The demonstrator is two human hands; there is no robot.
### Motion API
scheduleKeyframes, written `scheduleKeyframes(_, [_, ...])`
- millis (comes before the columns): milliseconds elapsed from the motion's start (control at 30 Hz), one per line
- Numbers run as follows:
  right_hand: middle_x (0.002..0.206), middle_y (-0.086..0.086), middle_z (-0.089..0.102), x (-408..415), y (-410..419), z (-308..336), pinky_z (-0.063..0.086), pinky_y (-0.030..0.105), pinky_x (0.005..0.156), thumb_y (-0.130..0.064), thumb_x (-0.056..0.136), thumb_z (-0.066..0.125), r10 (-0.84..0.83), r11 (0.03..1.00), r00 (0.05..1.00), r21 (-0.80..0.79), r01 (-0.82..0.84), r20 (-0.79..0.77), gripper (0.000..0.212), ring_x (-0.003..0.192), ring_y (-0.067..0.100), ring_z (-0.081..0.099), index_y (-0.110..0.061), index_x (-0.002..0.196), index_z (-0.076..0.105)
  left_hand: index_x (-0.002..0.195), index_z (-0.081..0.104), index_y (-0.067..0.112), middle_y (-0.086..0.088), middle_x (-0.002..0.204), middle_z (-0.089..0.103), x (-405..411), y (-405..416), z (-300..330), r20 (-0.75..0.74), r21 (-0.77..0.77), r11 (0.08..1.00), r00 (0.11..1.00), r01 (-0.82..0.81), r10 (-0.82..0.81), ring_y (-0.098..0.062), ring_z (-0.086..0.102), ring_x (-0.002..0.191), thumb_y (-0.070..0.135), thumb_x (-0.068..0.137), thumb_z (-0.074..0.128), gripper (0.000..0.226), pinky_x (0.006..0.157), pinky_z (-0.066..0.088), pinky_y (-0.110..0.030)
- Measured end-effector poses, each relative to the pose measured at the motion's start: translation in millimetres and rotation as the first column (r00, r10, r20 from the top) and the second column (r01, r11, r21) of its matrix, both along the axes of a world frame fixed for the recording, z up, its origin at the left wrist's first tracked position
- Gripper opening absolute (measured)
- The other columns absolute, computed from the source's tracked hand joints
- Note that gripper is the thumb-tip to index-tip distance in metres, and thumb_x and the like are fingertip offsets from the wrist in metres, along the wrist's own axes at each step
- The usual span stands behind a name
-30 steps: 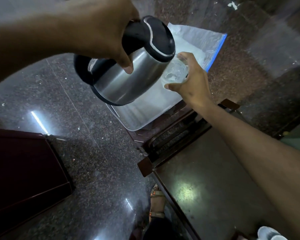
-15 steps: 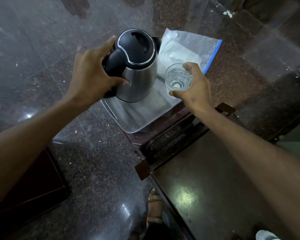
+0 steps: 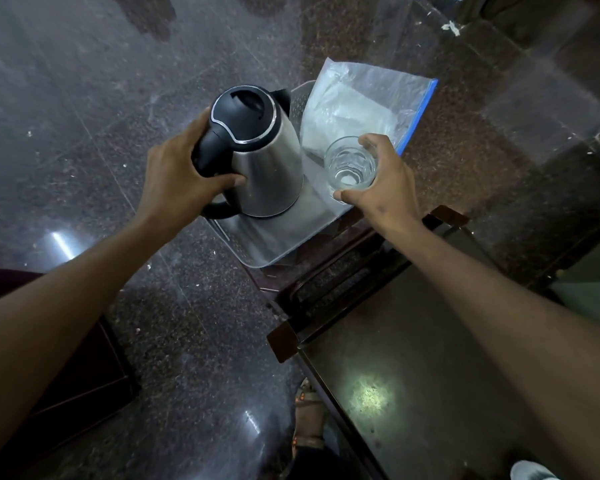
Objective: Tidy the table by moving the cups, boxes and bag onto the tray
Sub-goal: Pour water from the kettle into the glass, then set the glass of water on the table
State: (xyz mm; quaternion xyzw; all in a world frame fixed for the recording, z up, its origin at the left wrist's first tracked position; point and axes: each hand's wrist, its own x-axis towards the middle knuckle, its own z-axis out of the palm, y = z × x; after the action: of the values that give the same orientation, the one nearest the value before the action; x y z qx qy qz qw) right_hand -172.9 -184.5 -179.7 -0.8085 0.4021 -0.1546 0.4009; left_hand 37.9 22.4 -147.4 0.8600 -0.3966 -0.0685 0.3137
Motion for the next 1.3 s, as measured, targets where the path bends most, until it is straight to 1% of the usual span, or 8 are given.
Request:
scheduleKeyframes(200, [0.142, -0.008, 0.061, 0, 1, 1, 0.047, 0.043, 0.110, -0.025, 0.062, 0.097, -0.004, 1.000, 1.000, -0.004, 0.004, 0.007, 0.090, 0.127, 0.018, 0.058, -0.023, 0.140, 0.051, 0.160, 0.032, 0.029, 0.000, 0.148, 0.057, -6, 1, 9, 0.040, 0.107, 0.994, 0.999, -0.018, 0.013, -0.023, 0.055, 0.133, 0.050, 0.072, 0.090, 0.108, 0.116, 0.041, -0.049])
scheduleKeyframes(300, [0.143, -0.009, 0.060, 0, 1, 2, 0.047, 0.044, 0.110, -0.024, 0.063, 0.096, -0.001, 1.000, 1.000, -0.004, 0.001, 0.010, 0.091, 0.129, 0.017, 0.057, -0.023, 0.141, 0.050, 0.164, 0.023, 0.020, -0.005, 0.170, 0.027, -22, -2, 20, 0.311, 0.043, 0.994, 0.947, -0.096, 0.078, -0.029, 0.033, 0.147, 0.057, 0.075, 0.083, 0.114, 0.126, 0.008, -0.026])
scheduleKeyframes(400, [0.145, -0.009, 0.058, -2, 1, 5, 0.047, 0.045, 0.110, -0.026, 0.064, 0.096, 0.012, 1.000, 1.000, -0.015, -0.012, 0.002, 0.093, 0.130, 0.018, 0.056, -0.024, 0.144, 0.048, 0.159, 0.035, 0.016, -0.006, 0.165, 0.036, -53, -21, 25, 0.475, -0.037, 0.993, 0.876, 0.114, -0.083, -0.025, 0.041, 0.141, 0.051, 0.078, 0.078, 0.099, 0.115, 0.021, -0.024])
scheduleKeyframes(700, [0.141, -0.005, 0.060, -18, 2, 25, 0.042, 0.015, 0.098, -0.027, 0.062, 0.097, 0.016, 1.000, 0.997, -0.025, -0.014, 0.076, 0.093, 0.125, 0.010, 0.057, -0.019, 0.141, 0.048, 0.164, 0.016, 0.016, -0.009, 0.161, 0.038, -96, -79, -9, -0.049, 0.090, 0.951, 0.955, 0.295, -0.292, -0.024, 0.046, 0.144, 0.019, 0.078, 0.085, 0.110, 0.113, 0.033, -0.028])
scheduleKeyframes(833, [0.140, -0.003, 0.062, -49, 1, 38, 0.039, -0.001, 0.090, -0.025, 0.061, 0.098, 0.008, 1.000, 0.993, -0.021, -0.006, 0.117, 0.094, 0.121, 0.009, 0.059, -0.015, 0.141, 0.050, 0.151, 0.037, 0.019, -0.001, 0.136, 0.062, -119, -102, -5, -0.082, 0.024, 0.923, 0.921, 0.383, -0.380, -0.012, 0.061, 0.108, 0.031, 0.079, 0.084, 0.087, 0.089, 0.056, -0.032])
scheduleKeyframes(1000, [0.137, 0.003, 0.065, -112, -4, 53, 0.052, 0.030, 0.097, -0.030, 0.068, 0.095, -0.050, 0.999, 0.987, 0.000, 0.050, 0.154, 0.090, 0.120, 0.017, 0.064, -0.012, 0.143, 0.049, 0.135, 0.046, 0.019, 0.012, 0.110, 0.068, -175, -128, 3, -0.154, -0.063, 0.910, 0.897, 0.409, -0.414, 0.007, 0.068, 0.089, 0.029, 0.077, 0.089, 0.073, 0.074, 0.060, -0.024])
scheduleKeyframes(1167, [0.137, 0.005, 0.064, -213, -16, 57, 0.047, 0.023, 0.098, -0.025, 0.075, 0.089, -0.136, 0.991, 0.985, 0.028, 0.134, 0.109, 0.085, 0.122, 0.019, 0.063, -0.011, 0.148, 0.046, 0.130, 0.051, 0.020, 0.011, 0.111, 0.069, -262, -161, 0, -0.123, -0.039, 0.869, 0.861, 0.493, -0.494, -0.007, 0.066, 0.100, 0.039, 0.074, 0.091, 0.071, 0.071, 0.038, 0.000])
scheduleKeyframes(1300, [0.142, 0.007, 0.060, -308, -17, 49, 0.044, 0.024, 0.100, -0.017, 0.080, 0.083, -0.174, 0.984, 0.985, 0.043, 0.173, 0.013, 0.084, 0.127, 0.021, 0.060, -0.013, 0.152, 0.040, 0.127, 0.046, 0.030, 0.019, 0.108, 0.062, -347, -178, -12, -0.147, 0.005, 0.808, 0.800, 0.589, -0.582, -0.018, 0.066, 0.105, 0.040, 0.073, 0.083, 0.066, 0.076, 0.041, -0.026])
